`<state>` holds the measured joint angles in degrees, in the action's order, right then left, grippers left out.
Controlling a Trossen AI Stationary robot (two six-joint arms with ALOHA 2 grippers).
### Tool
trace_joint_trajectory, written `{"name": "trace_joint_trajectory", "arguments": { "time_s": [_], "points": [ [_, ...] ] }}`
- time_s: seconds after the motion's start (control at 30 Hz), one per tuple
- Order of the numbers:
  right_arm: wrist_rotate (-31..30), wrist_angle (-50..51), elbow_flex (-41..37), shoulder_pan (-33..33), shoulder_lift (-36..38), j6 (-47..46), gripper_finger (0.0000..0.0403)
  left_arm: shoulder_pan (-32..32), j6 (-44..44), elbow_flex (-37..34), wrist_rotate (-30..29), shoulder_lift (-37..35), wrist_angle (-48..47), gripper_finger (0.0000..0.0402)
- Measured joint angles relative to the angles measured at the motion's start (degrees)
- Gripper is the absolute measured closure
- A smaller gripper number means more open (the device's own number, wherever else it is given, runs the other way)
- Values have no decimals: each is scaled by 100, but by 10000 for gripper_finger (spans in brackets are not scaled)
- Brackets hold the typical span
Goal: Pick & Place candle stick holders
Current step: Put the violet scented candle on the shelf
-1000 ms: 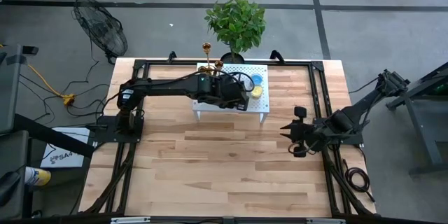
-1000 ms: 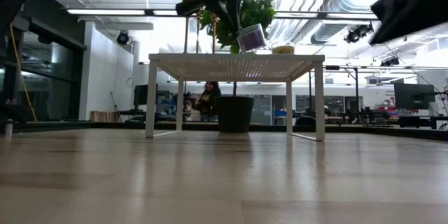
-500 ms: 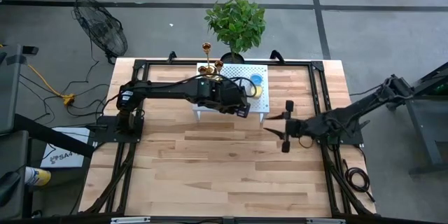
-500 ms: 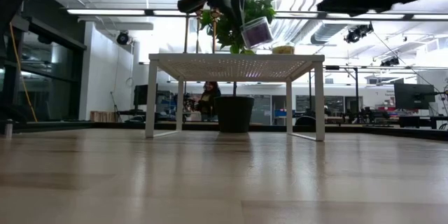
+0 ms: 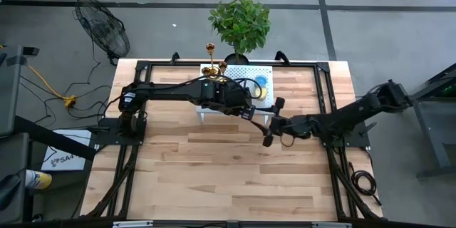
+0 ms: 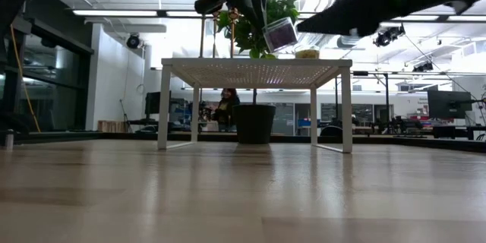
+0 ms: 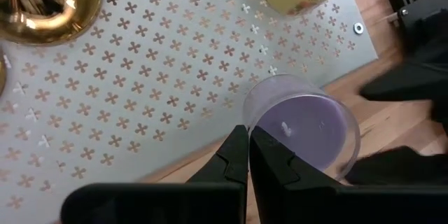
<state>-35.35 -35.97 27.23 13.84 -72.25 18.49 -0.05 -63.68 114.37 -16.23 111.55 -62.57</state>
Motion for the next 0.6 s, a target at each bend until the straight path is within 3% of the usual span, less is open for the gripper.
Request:
{"name": "trace_joint_trajectory", "arguments": {
  "time_s": [0.33,0.6],
  "points": [
    [-99,-153,487,-113,-833,1,163,4,37,-11,0,-4,-116,401],
    [-103,-143,760,-148,-997,213,146,-44,44,-13,39,-4,-34,401]
  ]
}}
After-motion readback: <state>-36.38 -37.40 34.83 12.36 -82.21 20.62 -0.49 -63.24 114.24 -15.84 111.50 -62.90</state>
